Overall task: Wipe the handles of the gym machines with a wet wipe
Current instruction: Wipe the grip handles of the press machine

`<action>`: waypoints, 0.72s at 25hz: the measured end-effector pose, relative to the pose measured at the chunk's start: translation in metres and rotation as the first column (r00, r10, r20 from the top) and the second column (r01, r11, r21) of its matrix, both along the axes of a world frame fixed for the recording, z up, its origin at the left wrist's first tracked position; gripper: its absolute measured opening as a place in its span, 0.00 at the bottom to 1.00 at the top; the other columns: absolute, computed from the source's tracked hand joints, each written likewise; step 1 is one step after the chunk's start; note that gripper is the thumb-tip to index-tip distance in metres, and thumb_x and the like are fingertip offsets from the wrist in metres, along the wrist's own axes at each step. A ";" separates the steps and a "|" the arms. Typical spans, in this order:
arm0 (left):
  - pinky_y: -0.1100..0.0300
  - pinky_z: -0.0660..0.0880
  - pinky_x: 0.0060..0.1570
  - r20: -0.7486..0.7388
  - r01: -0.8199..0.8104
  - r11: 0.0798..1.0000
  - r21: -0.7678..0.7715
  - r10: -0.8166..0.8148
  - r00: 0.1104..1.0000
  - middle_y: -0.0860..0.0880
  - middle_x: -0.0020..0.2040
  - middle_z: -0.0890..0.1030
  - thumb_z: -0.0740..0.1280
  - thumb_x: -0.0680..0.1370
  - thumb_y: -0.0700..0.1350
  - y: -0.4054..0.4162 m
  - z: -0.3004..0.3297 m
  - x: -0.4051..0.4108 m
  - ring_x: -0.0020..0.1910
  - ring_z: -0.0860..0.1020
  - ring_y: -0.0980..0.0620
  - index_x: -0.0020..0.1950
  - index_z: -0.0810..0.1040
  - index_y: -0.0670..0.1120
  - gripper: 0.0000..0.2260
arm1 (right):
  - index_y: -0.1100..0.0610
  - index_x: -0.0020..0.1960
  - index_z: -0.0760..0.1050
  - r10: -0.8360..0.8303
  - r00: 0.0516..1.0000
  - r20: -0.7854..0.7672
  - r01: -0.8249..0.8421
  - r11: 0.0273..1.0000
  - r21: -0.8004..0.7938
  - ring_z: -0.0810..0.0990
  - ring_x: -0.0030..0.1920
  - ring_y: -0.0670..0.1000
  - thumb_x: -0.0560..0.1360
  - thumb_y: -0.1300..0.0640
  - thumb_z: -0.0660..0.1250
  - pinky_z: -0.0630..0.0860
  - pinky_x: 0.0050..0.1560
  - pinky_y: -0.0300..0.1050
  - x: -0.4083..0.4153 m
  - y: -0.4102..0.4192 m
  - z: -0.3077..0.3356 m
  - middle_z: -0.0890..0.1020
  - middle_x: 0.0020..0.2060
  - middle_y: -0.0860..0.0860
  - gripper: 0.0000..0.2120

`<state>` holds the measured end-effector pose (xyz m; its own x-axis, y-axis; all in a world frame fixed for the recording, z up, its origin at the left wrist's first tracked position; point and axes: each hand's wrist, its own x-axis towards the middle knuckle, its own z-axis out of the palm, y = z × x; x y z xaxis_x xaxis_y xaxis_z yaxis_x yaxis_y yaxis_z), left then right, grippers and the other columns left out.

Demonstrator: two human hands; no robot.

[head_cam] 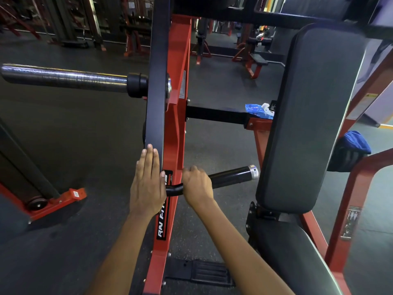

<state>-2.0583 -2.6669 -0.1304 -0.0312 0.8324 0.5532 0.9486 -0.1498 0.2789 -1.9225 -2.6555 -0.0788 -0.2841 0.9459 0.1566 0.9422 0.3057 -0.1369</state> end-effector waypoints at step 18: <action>0.44 0.59 0.73 -0.001 0.002 1.000 -0.023 -0.002 1.000 0.41 0.79 0.48 0.46 0.82 0.47 -0.001 0.000 -0.001 0.78 0.45 0.47 0.78 0.49 0.38 0.25 | 0.58 0.40 0.71 -0.015 0.938 -0.348 0.131 0.941 0.312 0.62 0.24 0.45 0.62 0.75 0.71 0.63 0.18 0.35 0.050 -0.029 -0.062 0.73 0.36 0.50 0.16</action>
<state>-2.0594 -2.6675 -0.1307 -0.0290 0.8449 0.5341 0.9486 -0.1452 0.2812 -1.8720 -2.6848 -0.1403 -0.0923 0.8415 0.5324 0.8792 0.3199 -0.3531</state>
